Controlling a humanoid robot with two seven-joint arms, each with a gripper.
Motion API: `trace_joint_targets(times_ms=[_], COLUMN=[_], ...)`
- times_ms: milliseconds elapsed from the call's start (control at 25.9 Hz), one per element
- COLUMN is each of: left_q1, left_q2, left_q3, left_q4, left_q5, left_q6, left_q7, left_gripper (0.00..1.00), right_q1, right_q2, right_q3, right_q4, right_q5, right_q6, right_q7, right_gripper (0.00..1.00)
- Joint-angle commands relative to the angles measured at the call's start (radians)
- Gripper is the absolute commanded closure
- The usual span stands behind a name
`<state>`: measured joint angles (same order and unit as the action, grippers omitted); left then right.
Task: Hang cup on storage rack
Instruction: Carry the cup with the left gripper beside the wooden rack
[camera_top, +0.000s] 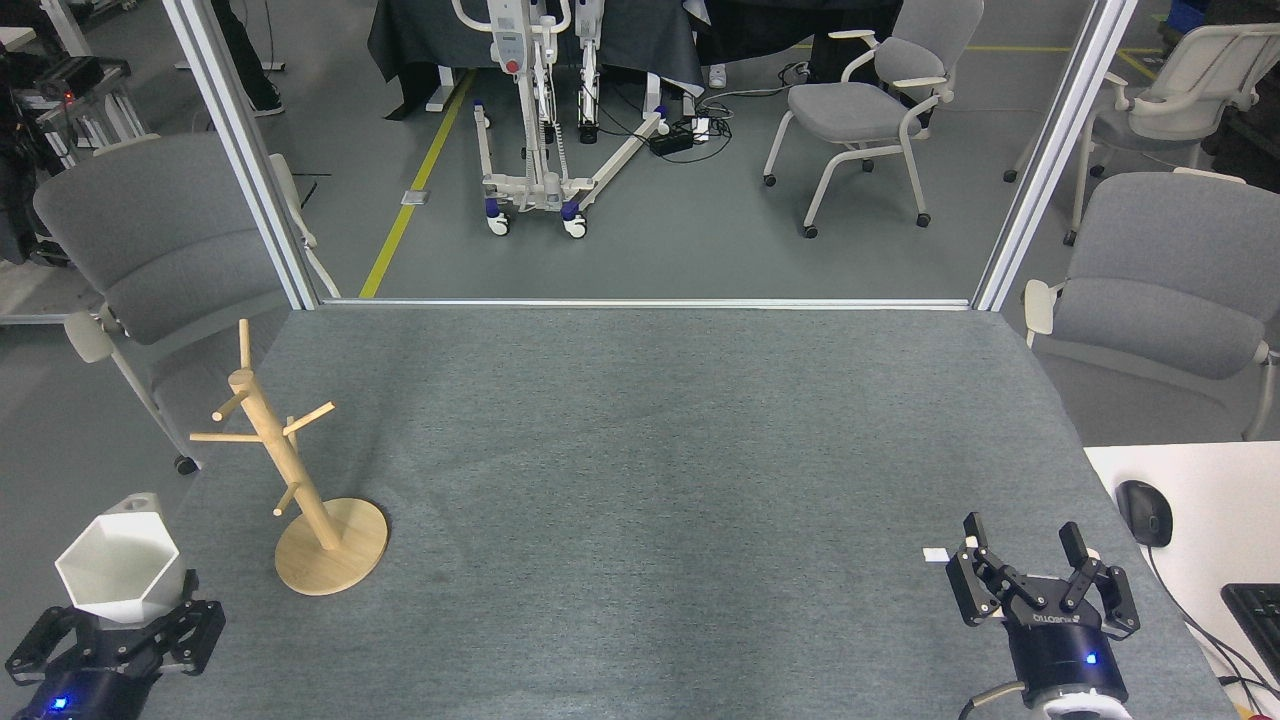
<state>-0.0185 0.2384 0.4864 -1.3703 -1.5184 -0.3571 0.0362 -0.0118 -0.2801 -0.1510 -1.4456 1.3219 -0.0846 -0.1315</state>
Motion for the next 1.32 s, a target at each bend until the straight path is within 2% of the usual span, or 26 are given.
trace_joint_targets(times_ms=[0, 116, 426, 542, 928, 1161, 1277], left_q1=[-0.077, -0.103, -0.162, -0.178, -0.193, -0.192, -0.176], left_q2=[0.061, 0.065, 0.065, 0.064, 0.058, 0.059, 0.058], left_q3=[0.006, 0.006, 0.000, -0.005, -0.103, -0.108, -0.120], left_q4=[0.074, 0.091, 0.092, 0.089, 0.086, 0.074, 0.027], left_q5=[0.004, 0.006, -0.003, -0.005, -0.052, -0.059, -0.071], left_q6=[0.023, 0.023, 0.023, 0.023, 0.060, 0.058, 0.058], left_q7=[-0.018, -0.021, -0.107, -0.124, -0.139, -0.136, -0.136], left_gripper=[1.00, 1.00, 1.00, 1.00, 1.00, 1.00, 1.00], right_q1=[-0.020, -0.026, -0.030, -0.057, -0.059, -0.068, -0.071], right_q2=[0.015, 0.030, 0.025, 0.025, 0.033, 0.030, 0.035], right_q3=[0.062, 0.062, 0.059, 0.054, 0.051, 0.050, 0.051], right_q4=[-0.013, -0.019, -0.012, -0.010, -0.009, -0.007, -0.007], right_q5=[0.002, 0.002, 0.002, 0.002, 0.002, 0.000, 0.000], right_q6=[0.080, 0.077, 0.083, 0.082, 0.082, 0.082, 0.082], right_q7=[0.006, 0.007, 0.007, 0.007, 0.007, 0.007, 0.007], right_gripper=[0.01, 0.01, 0.01, 0.01, 0.01, 0.01, 0.01])
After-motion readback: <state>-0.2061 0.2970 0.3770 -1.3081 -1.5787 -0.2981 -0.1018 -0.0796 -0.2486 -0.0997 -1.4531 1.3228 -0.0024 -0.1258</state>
